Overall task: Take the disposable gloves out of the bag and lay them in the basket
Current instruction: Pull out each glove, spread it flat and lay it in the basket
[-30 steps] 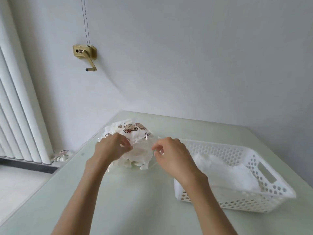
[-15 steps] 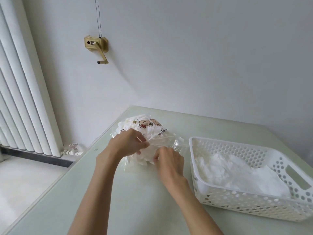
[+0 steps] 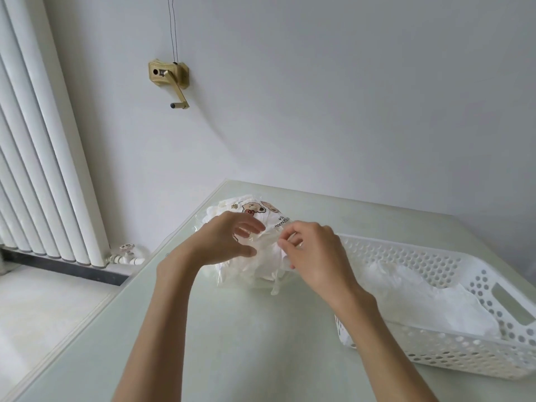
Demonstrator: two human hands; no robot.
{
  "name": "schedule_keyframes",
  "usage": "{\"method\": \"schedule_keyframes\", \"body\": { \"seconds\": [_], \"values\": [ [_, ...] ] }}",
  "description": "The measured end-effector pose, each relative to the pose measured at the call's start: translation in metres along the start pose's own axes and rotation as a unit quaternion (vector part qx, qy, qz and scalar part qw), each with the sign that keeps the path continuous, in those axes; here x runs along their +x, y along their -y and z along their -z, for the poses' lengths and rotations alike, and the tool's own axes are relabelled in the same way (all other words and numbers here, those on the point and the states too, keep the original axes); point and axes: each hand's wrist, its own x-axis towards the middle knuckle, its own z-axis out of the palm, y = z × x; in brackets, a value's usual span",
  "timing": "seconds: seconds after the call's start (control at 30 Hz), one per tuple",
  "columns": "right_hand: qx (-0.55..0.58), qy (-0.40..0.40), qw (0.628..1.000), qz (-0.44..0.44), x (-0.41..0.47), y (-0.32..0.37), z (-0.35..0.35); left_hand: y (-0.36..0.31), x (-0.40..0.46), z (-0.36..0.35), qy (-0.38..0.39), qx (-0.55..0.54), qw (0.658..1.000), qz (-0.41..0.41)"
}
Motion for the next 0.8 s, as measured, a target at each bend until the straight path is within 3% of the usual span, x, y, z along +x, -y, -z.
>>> {"method": "schedule_keyframes", "body": {
  "seconds": [0.17, 0.27, 0.4, 0.57, 0.67, 0.8],
  "values": [
    [0.280, -0.001, 0.959, -0.037, 0.005, -0.003, 0.012, -0.008, 0.001, -0.005, 0.064, 0.035, 0.995, -0.061],
    [0.385, -0.012, 0.920, -0.078, 0.006, -0.002, 0.016, -0.008, 0.006, -0.016, 0.032, -0.008, 0.999, -0.041],
    [0.369, 0.010, 0.923, -0.108, 0.007, -0.006, 0.022, -0.012, 0.008, -0.015, -0.093, -0.052, 0.993, -0.050],
    [0.223, 0.114, 0.965, -0.083, 0.006, -0.017, 0.026, -0.027, 0.003, -0.008, -0.115, -0.274, 0.955, 0.000],
    [0.223, 0.017, 0.974, -0.028, 0.008, -0.022, 0.028, -0.030, 0.001, -0.008, -0.099, -0.305, 0.947, 0.019],
    [0.323, -0.052, 0.945, -0.027, 0.009, -0.026, 0.049, -0.026, -0.001, -0.009, -0.052, -0.291, 0.955, 0.038]
  ]
}}
